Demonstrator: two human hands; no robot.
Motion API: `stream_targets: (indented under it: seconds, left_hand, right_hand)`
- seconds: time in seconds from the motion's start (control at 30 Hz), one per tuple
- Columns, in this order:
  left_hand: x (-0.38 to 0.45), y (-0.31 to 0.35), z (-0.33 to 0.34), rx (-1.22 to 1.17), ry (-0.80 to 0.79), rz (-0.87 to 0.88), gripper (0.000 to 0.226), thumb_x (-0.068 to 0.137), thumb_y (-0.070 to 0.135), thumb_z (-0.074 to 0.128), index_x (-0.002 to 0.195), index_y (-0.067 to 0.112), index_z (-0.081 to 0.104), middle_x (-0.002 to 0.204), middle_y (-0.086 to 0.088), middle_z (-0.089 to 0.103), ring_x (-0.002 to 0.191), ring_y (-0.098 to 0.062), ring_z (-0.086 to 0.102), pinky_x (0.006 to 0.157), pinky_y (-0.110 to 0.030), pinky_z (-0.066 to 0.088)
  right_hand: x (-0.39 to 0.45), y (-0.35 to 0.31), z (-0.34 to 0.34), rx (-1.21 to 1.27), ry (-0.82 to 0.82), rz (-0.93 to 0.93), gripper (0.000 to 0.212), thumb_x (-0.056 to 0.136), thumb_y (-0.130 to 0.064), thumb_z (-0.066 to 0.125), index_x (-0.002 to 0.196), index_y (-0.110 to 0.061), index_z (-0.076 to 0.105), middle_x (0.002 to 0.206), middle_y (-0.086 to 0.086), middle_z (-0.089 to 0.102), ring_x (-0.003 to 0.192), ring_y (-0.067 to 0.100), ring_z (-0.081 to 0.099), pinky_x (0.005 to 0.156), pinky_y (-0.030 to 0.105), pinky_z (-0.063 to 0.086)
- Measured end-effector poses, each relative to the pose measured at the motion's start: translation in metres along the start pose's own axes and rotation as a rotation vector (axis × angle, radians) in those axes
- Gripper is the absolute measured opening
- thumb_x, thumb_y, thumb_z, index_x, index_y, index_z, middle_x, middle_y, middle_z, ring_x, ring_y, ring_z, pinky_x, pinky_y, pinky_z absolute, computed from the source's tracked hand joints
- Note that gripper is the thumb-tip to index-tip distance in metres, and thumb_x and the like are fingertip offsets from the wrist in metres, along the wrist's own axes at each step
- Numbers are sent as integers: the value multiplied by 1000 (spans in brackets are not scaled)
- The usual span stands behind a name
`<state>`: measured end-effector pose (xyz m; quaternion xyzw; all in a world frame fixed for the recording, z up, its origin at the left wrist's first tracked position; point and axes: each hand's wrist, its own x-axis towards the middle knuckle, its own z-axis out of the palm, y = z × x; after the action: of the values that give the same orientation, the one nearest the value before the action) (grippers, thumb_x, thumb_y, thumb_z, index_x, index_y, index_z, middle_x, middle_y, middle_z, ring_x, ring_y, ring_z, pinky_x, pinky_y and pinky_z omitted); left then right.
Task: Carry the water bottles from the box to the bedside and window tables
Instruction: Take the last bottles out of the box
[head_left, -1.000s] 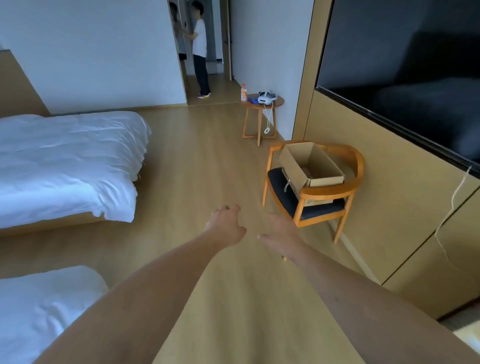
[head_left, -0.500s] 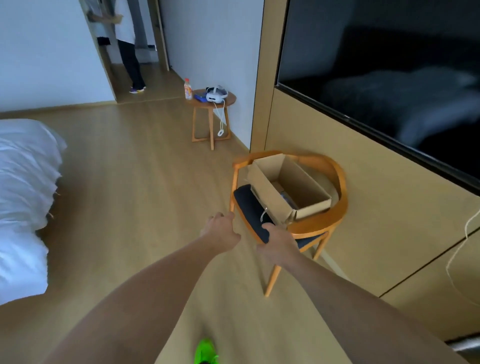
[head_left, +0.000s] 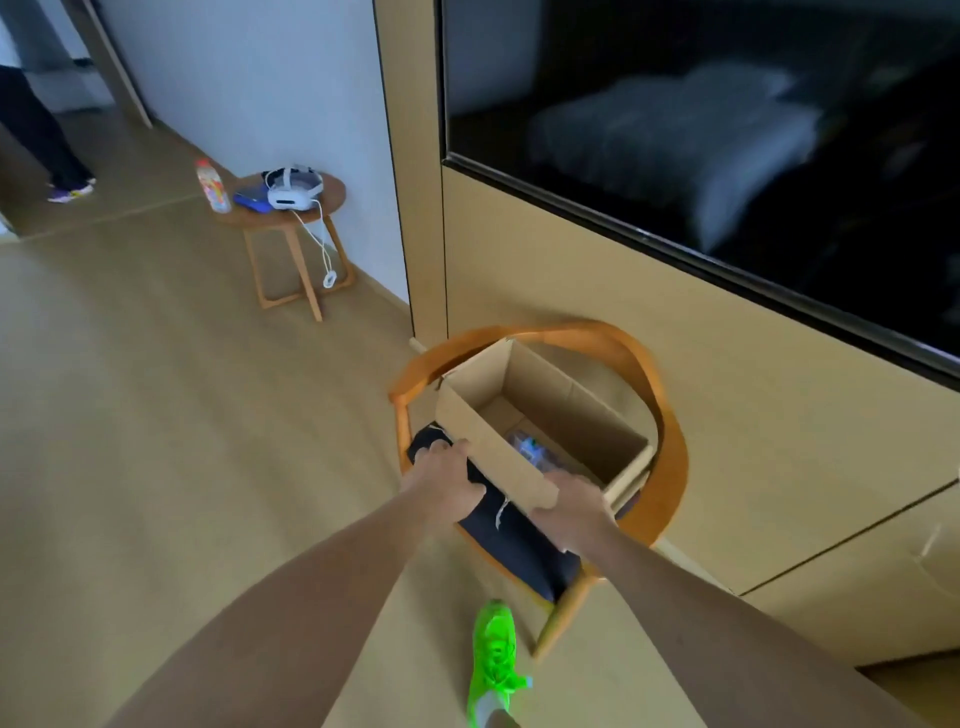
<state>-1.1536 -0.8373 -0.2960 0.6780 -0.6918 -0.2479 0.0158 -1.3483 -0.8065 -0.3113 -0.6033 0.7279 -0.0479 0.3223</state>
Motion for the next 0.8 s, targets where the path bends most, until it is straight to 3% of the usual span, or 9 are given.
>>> stream_targets:
  seconds: [0.1,0.2,0.3,0.43,0.53,0.67,0.8]
  left_hand:
    - [69,-5,-3,32,-23,33,50,89,37,64,135,19,51,126,-9,56,119,-31,53,98,-44,50]
    - [135,-7,-5,95,-89,25,53,91,41,62,139,21,49,126,-9,55,121,-31,53,100,-41,46]
    - [196,-2,-15,118,-165,10,64,95,42,60,152,21,40,144,-9,49,135,-32,46,107,-43,41]
    - [265,14,-19,109,-181,32,66,95,43,63,153,22,41,148,-5,52,138,-28,46,113,-43,42]
    - [297,24,-3,131,-278,62,67,94,44,64,154,25,40,148,-6,52,136,-28,48,110,-48,44]
    - [339,32,40,155,-423,127,66,95,39,65,153,22,40,152,-7,45,138,-29,43,109,-43,45]
    - [372,35,94,236,-498,232,62,91,38,67,147,24,46,143,-8,51,131,-31,48,103,-43,47]
  right_hand:
    - [69,7,-5,93,13,78,50,80,-31,68,128,-21,60,116,4,67,108,26,64,86,35,56]
    - [129,14,-5,202,16,162,37,82,-32,71,116,-20,63,97,3,67,92,24,67,73,33,57]
    - [173,19,-4,207,-41,215,32,84,-42,72,108,-22,64,91,-4,64,84,16,63,57,24,43]
    - [221,30,-12,211,-81,299,29,85,-35,70,110,-23,63,90,-5,60,84,15,58,63,26,43]
    - [239,37,-10,277,-121,396,25,83,-34,72,102,-27,59,88,-6,63,86,16,65,73,31,55]
    - [258,58,10,357,-152,533,41,78,-37,71,116,-21,67,110,7,73,103,28,69,86,36,58]
    - [270,84,49,351,-192,624,42,87,-30,66,128,-21,64,123,11,70,113,32,65,89,28,52]
